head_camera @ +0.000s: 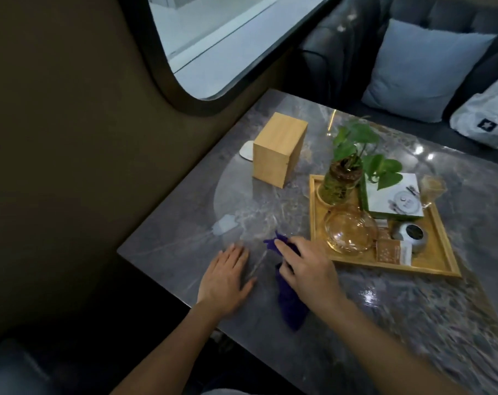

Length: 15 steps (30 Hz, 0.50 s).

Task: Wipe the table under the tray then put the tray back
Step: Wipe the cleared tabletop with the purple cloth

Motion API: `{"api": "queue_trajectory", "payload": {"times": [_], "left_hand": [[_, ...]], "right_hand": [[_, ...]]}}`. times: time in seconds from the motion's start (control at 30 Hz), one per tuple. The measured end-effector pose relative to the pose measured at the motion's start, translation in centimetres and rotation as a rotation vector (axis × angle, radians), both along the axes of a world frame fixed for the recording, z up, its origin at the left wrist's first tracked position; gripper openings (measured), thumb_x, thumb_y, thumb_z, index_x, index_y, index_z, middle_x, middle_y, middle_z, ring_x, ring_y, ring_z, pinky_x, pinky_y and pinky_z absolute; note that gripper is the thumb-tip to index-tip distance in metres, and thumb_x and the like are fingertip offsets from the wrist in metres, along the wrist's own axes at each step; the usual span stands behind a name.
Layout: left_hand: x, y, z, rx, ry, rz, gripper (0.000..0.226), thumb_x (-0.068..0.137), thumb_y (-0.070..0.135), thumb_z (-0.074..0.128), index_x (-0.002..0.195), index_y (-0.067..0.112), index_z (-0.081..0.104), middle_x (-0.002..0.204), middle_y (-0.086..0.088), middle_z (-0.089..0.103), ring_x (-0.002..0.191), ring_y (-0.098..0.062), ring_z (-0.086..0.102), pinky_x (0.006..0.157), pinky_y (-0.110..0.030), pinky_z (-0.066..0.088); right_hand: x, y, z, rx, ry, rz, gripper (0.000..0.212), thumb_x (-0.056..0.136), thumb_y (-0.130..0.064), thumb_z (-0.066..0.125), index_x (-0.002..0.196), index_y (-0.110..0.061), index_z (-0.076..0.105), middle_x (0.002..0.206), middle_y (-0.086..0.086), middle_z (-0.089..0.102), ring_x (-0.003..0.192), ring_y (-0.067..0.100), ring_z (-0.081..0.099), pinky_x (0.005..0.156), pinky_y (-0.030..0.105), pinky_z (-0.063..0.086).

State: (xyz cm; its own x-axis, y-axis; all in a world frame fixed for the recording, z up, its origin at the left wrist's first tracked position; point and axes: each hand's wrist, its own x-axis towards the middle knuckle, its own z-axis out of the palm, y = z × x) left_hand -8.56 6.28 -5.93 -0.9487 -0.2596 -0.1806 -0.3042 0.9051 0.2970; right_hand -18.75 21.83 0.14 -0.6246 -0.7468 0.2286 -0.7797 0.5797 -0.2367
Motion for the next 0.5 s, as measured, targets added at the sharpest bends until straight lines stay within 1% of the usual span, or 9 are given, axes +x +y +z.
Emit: {"api": "queue_trajectory", "payload": {"times": [0.07, 0.13, 0.17, 0.23, 0.27, 0.3, 0.33, 0.4, 0.5], "left_hand": [[0.8, 0.0, -0.4, 0.0, 0.013, -0.011, 0.077, 0.082, 0.06, 0.012, 0.148, 0.021, 0.01, 0.154, 0.006, -0.002, 0.142, -0.009, -0.005, 0.119, -0.031, -0.004], [1.1, 0.0, -0.6, -0.003, 0.008, -0.006, 0.072, 0.085, 0.058, 0.012, 0.148, 0.023, 0.003, 0.149, 0.009, -0.01, 0.139, -0.006, -0.012, 0.119, -0.03, -0.008], [1.1, 0.1, -0.6, -0.01, 0.01, 0.004, 0.07, 0.087, 0.057, 0.015, 0.148, 0.023, 0.007, 0.151, 0.007, -0.006, 0.141, -0.007, -0.006, 0.12, -0.03, -0.006], [1.2, 0.0, -0.4, -0.028, 0.005, 0.01, 0.066, 0.089, 0.055, 0.028, 0.144, 0.019, 0.028, 0.153, 0.0, 0.025, 0.142, -0.015, 0.023, 0.116, -0.031, 0.007], [1.3, -0.1, -0.4, -0.022, 0.013, 0.004, 0.064, 0.087, 0.053, 0.034, 0.14, 0.017, 0.037, 0.148, -0.002, 0.04, 0.137, -0.019, 0.036, 0.113, -0.033, 0.013], [1.3, -0.3, -0.4, -0.009, 0.042, -0.002, 0.062, 0.085, 0.052, 0.039, 0.136, 0.015, 0.044, 0.142, -0.004, 0.049, 0.133, -0.021, 0.044, 0.114, -0.034, 0.018], [1.4, -0.5, -0.4, 0.009, 0.067, -0.013, 0.06, 0.083, 0.05, 0.042, 0.131, 0.014, 0.05, 0.137, -0.004, 0.055, 0.129, -0.021, 0.05, 0.115, -0.033, 0.024], [1.4, -1.2, -0.1, 0.04, 0.131, 0.0, 0.052, 0.081, 0.045, 0.045, 0.118, 0.012, 0.062, 0.125, -0.005, 0.065, 0.117, -0.021, 0.06, 0.103, -0.036, 0.043], [1.4, -3.2, 0.5, 0.072, 0.206, 0.145, 0.046, 0.082, 0.041, 0.045, 0.11, 0.011, 0.067, 0.113, -0.007, 0.071, 0.1, -0.024, 0.069, 0.087, -0.038, 0.054]], "right_hand": [[0.3, -1.0, -1.1, 0.065, 0.026, 0.049, 0.046, 0.055, -0.012, 0.08, 0.1, -0.01, 0.07, 0.092, 0.014, 0.07, 0.069, 0.029, 0.066, 0.057, 0.035, 0.057], [0.4, -1.4, -1.8, 0.128, 0.016, 0.023, 0.039, 0.066, -0.023, 0.072, 0.103, -0.012, 0.069, 0.094, 0.013, 0.07, 0.074, 0.03, 0.067, 0.06, 0.036, 0.056], [0.4, -1.4, -2.0, 0.162, -0.002, -0.021, 0.04, 0.073, -0.034, 0.062, 0.107, -0.013, 0.066, 0.097, 0.012, 0.069, 0.079, 0.029, 0.067, 0.063, 0.038, 0.055], [0.4, -0.8, -2.4, 0.248, -0.029, -0.101, 0.059, 0.075, -0.055, 0.045, 0.117, -0.016, 0.06, 0.105, 0.01, 0.068, 0.09, 0.028, 0.066, 0.07, 0.04, 0.052], [0.4, -0.4, -2.6, 0.277, -0.036, -0.119, 0.068, 0.073, -0.062, 0.042, 0.122, -0.017, 0.056, 0.108, 0.009, 0.067, 0.094, 0.027, 0.066, 0.074, 0.042, 0.052], [0.5, 0.1, -2.9, 0.292, -0.046, -0.115, 0.075, 0.071, -0.066, 0.041, 0.127, -0.017, 0.051, 0.11, 0.009, 0.067, 0.097, 0.027, 0.065, 0.077, 0.042, 0.051], [0.5, 0.5, -3.2, 0.294, -0.063, -0.101, 0.08, 0.07, -0.068, 0.041, 0.131, -0.017, 0.047, 0.112, 0.007, 0.066, 0.098, 0.025, 0.064, 0.079, 0.042, 0.05], [0.8, 0.7, -3.4, 0.271, -0.118, -0.08, 0.08, 0.067, -0.064, 0.044, 0.133, -0.018, 0.041, 0.109, 0.006, 0.065, 0.095, 0.024, 0.064, 0.077, 0.04, 0.05], [1.1, 0.1, -3.7, 0.199, -0.229, -0.108, 0.064, 0.065, -0.045, 0.048, 0.124, -0.017, 0.044, 0.096, 0.007, 0.065, 0.084, 0.028, 0.064, 0.067, 0.04, 0.048]]}}
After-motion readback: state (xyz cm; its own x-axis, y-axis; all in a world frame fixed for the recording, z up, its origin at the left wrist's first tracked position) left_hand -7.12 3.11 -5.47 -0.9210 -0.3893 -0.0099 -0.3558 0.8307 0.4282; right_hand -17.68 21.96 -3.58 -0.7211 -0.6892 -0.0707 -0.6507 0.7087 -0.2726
